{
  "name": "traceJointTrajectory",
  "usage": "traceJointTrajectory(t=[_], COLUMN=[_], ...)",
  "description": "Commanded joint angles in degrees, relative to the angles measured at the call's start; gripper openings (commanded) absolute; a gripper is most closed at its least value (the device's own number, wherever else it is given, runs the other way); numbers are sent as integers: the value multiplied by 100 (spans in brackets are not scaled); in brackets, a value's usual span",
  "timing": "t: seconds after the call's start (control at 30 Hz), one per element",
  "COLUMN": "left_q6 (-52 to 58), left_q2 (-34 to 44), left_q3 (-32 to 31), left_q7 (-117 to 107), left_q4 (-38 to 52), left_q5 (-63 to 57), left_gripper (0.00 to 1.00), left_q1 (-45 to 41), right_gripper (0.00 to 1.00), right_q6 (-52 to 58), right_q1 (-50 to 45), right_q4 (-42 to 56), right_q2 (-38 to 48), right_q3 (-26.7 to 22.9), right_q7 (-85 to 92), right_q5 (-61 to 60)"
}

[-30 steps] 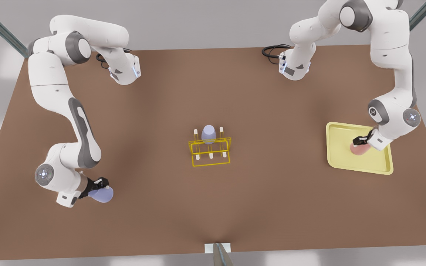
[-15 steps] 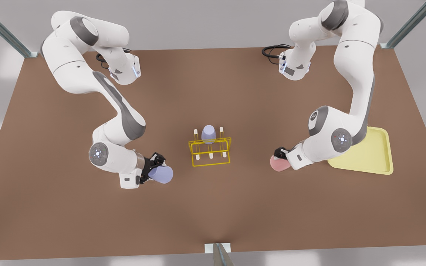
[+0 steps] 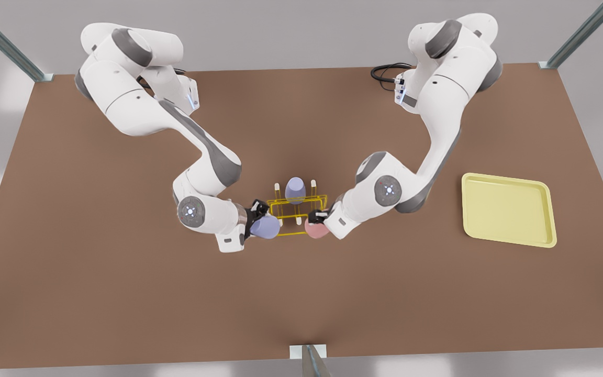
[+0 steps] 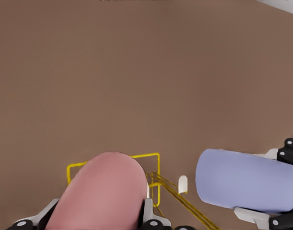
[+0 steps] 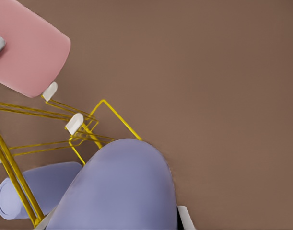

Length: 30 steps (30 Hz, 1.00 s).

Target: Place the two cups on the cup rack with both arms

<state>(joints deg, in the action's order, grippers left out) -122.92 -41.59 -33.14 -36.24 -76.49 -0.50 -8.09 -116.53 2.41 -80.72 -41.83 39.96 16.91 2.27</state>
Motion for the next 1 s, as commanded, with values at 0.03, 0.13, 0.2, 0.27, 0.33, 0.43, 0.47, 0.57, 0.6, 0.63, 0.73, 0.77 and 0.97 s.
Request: traceJointTrajectory(t=[0.03,0.13,0.2,0.27,0.33,0.43,0.47,0.57,0.6,0.63,0.73,0.77,0.97], left_q6=[-390,-382,-302,-179,-47,67,67,32,5,-4,14,40,5102], left_q2=[-16,-16,2,19,19,19,19,2,2,2,10,10,555], left_q3=[27,62,53,35,27,35,35,27,27,27,27,27,-167], left_q7=[-2652,-2652,-2660,-2669,-2669,-2678,-2687,-2810,-2845,-2880,-2889,-2880,1135], left_q4=[-6,-32,-138,-278,-313,-349,-349,-357,-357,-357,-357,-366,1707], left_q5=[-143,-134,-134,-143,-143,-169,-169,-169,-161,-169,-169,-169,-1198], left_gripper=[81,81,82,82,82,86,87,90,90,100,100,100,100], left_q1=[9,80,71,53,27,27,9,-96,-105,-96,-70,-70,1881], right_gripper=[83,83,83,83,83,83,83,83,85,100,100,100,100], right_q6=[8,-28,-28,-19,-10,-10,-10,-10,-10,-10,-10,-10,1852], right_q1=[-74,-153,-206,-215,-215,-215,-215,-215,-215,-215,-233,-233,-136], right_q4=[30,38,38,30,21,21,12,3,12,12,30,47,1576], right_q2=[-80,-89,-141,-141,-150,-212,-212,-256,-291,-291,-291,-291,-194], right_q3=[3,3,3,3,3,-6,-6,-6,-6,-6,-6,-6,-67], right_q7=[-240,-232,-232,-188,-161,-153,-152,-170,-170,-188,-179,-170,-942], right_q5=[11,11,11,2,2,11,11,20,20,20,28,20,-77])
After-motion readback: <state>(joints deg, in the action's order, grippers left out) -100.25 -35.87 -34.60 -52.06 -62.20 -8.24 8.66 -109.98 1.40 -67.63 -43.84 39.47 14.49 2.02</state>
